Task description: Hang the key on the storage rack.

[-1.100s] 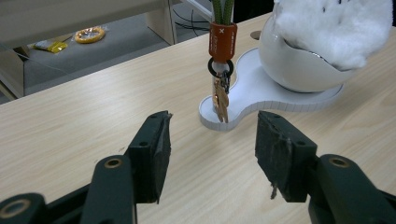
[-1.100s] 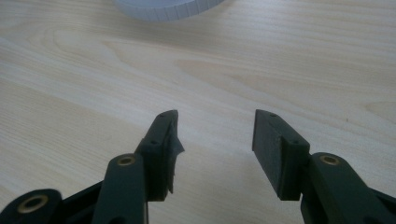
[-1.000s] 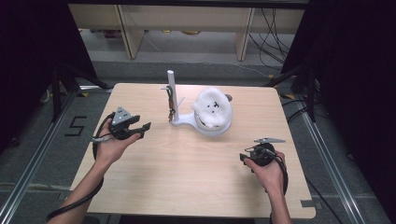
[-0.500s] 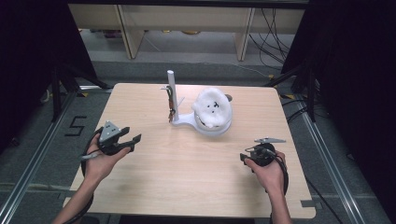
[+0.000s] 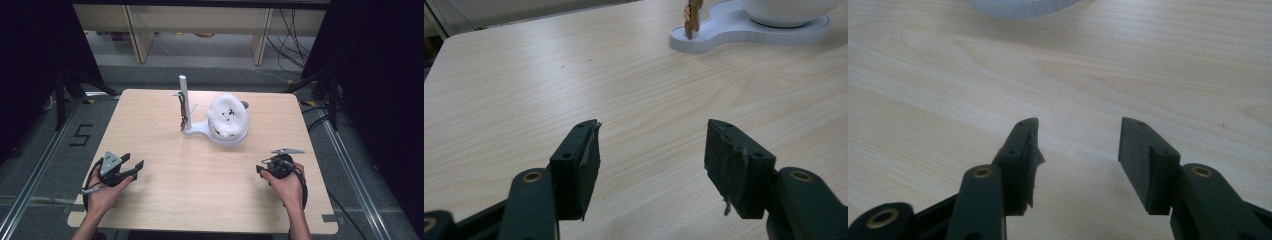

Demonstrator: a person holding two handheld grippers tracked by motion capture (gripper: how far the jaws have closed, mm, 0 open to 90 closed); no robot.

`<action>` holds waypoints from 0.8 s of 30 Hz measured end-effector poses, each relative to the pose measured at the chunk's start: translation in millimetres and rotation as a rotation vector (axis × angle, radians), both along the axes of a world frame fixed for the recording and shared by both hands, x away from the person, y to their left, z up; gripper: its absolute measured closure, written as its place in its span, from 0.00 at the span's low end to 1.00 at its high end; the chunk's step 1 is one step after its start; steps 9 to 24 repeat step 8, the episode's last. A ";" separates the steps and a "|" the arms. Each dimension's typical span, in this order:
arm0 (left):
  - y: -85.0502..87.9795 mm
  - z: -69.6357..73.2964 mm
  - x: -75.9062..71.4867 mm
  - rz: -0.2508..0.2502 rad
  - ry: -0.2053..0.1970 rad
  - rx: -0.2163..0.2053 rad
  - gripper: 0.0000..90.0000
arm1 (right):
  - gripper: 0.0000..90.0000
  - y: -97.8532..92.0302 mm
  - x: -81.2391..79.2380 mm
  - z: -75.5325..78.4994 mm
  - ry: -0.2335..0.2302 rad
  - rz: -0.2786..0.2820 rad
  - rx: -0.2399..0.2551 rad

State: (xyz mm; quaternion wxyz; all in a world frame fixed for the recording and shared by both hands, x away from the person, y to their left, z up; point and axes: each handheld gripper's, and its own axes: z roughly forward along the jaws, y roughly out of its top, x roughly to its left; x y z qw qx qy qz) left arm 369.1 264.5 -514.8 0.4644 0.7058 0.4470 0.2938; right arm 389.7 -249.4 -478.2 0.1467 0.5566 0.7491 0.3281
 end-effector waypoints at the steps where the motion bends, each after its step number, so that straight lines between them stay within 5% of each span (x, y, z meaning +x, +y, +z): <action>1: -0.1 -2.4 -0.8 -0.005 -0.006 -0.004 0.42 | 0.57 -0.5 -0.9 1.6 0.016 -0.016 -0.017; 3: -0.3 -5.3 -2.6 -0.006 -0.007 0.001 0.42 | 0.57 1.5 -2.4 3.2 0.034 -0.022 0.020; 24: -1.2 -8.5 -4.1 -0.003 -0.004 -0.001 0.41 | 0.57 -1.3 -1.6 1.6 0.023 -0.024 0.004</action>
